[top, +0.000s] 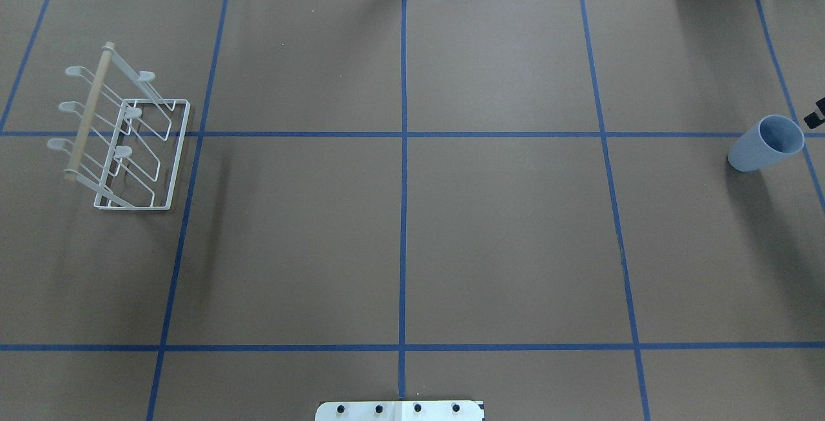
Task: Hang cup on cup holder
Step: 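Lower the right gripper into the cup rim and grasp it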
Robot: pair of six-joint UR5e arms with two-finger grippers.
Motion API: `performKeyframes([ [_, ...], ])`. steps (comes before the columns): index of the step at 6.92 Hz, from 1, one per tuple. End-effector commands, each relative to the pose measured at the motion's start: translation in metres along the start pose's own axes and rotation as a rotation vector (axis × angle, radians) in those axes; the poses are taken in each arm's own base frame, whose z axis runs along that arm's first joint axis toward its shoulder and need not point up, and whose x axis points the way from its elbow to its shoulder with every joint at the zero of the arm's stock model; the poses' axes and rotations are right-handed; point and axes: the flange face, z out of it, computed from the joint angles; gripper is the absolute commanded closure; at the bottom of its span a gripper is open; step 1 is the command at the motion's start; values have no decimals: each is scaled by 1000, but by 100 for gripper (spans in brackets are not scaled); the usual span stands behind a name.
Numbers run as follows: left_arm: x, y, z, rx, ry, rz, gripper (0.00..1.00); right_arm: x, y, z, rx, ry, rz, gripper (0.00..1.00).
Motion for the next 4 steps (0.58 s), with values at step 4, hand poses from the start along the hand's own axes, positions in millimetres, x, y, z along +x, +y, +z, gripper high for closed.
performKeyframes([
  [4,0,0,1,-3,0,3,1,-8,-7,39,-73,-6,-10,0],
])
